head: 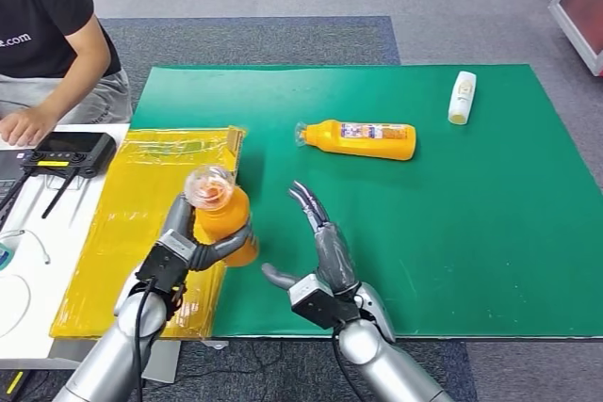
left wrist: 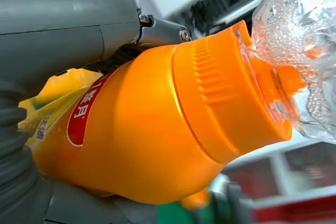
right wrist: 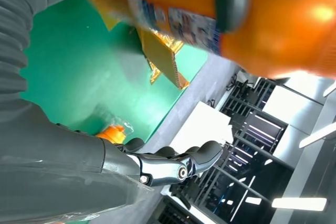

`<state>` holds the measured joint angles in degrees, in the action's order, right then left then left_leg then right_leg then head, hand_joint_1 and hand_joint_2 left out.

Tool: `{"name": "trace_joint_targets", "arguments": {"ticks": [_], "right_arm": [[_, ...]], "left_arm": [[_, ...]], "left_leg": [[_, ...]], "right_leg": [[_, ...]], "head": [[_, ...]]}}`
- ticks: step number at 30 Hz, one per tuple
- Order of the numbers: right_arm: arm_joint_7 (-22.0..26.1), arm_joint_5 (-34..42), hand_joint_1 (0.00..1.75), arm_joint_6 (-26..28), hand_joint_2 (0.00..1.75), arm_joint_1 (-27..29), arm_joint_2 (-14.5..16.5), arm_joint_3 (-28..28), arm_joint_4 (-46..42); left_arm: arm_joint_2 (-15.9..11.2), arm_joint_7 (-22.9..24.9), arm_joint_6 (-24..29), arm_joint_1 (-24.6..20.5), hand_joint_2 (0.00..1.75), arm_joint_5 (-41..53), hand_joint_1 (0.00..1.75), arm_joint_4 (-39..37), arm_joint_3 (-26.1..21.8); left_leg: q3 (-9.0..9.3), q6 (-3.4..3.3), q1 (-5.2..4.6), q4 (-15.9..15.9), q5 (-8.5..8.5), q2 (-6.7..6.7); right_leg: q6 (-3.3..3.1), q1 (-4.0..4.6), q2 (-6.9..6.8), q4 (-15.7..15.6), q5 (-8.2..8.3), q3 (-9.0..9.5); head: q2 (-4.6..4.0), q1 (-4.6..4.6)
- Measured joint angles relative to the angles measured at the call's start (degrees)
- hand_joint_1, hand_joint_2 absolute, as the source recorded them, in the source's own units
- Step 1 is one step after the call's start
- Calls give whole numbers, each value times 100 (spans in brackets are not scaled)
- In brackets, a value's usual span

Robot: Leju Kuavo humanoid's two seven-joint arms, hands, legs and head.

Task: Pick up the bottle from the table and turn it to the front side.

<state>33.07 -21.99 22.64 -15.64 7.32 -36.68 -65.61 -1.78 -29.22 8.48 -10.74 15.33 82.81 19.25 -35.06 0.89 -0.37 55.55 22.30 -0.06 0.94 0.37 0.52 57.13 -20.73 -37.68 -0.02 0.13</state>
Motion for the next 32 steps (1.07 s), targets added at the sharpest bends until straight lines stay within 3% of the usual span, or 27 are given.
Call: {"name": "trace_joint_targets", "arguments": {"ticks": [8,16,21,32], "right_arm": [[-50,-13,0,3,175,156,14,115,-1],[-71,-37,0,-80,175,241,61,233,-1],[-85,-55,0,-187,175,241,122,280,0],[-86,-104,0,-151,175,203,214,280,1]], "left_arm": [[-665,634,438,-216,175,1847,175,-47,14],[-896,922,306,-341,175,2413,175,-273,69],[-907,1106,171,-673,175,2799,175,-836,215],[-509,919,76,-1208,175,2793,175,-2224,635]], "left_leg": [[0,5,0,0,-3,2],[-3,3,-1,0,-3,1],[-2,4,-1,0,-3,1],[2,6,-1,0,-5,2]], "right_leg": [[-4,1,0,0,2,-3],[-3,0,-1,-1,2,-3],[-3,0,0,-1,3,-3],[-12,0,1,-1,13,0]], "head": [[0,-1],[1,0],[0,-1],[0,0]]}}
